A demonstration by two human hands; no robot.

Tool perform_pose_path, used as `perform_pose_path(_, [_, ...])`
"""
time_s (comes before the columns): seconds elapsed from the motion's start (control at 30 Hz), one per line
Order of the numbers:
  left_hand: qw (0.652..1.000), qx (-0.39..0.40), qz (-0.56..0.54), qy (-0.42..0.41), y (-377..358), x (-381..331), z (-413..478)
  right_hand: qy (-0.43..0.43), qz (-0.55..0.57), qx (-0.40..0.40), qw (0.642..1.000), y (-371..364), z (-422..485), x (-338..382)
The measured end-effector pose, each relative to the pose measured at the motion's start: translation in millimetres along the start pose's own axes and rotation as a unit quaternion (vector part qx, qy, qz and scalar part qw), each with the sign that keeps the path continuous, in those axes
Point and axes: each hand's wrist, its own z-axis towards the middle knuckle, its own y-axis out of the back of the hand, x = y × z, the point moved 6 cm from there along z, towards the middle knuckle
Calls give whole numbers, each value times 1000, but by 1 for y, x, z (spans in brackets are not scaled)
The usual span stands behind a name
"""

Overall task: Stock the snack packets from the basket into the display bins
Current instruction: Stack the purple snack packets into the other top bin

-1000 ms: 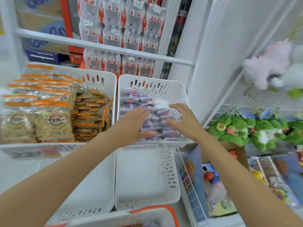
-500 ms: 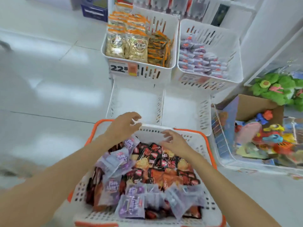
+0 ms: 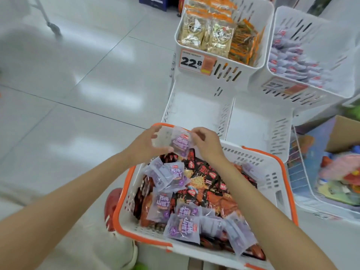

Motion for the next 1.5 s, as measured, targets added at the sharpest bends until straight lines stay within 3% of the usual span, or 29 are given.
perform_pose_path(0.07, [996,49,-71,19,-15,3,0,-40,116,40,992,-13,-3,5])
perform_pose_path(0.17, [989,3,-129,68,-4,22,-1,-160,339,108,921,-34,-8,-8])
perform_pose_path(0.23, [982,-7,-168,91,5,31,0,-182,258,146,938,-45,-12,-33])
perform_pose_path(0.3, [973,-4,-211,91,7,30,1,-134,27,226,965,-62,-23,-56])
perform_pose_path(0.33, [971,-1,-223,85,6,28,1,-98,-81,258,958,-72,-30,-66])
perform_pose_path(0.4, [970,5,-230,76,2,26,0,-66,-194,244,948,-81,-40,-82])
perform_pose_path(0.47, [970,11,-229,78,-3,30,-2,-98,-178,204,958,-74,-46,-88])
perform_pose_path(0.53, [971,18,-224,83,-5,29,-2,-135,-144,219,955,-62,-49,-89])
perform_pose_path(0.73, [974,35,-213,67,-19,6,7,-89,15,133,987,53,-25,-19])
perform_pose_path(0.83, [969,92,-221,57,-51,-27,16,-54,93,124,986,86,-11,14])
perform_pose_path(1.0, [980,150,-129,-36,-107,-100,37,8,-11,69,998,123,5,18])
perform_pose_path(1.13, [983,157,-66,-68,-129,-162,64,-25,-28,134,990,188,10,24])
perform_pose_path(1.23, [974,161,11,-161,-148,-229,93,14,-74,153,985,257,18,42])
perform_pose_path(1.3, [959,155,45,-233,-157,-280,117,23,-67,111,991,308,30,53])
perform_pose_path(1.4, [921,105,163,-338,-165,-341,176,51,-107,-45,992,390,56,57])
perform_pose_path(1.5, [801,-7,478,-361,-164,-364,241,54,-143,-206,966,455,93,41])
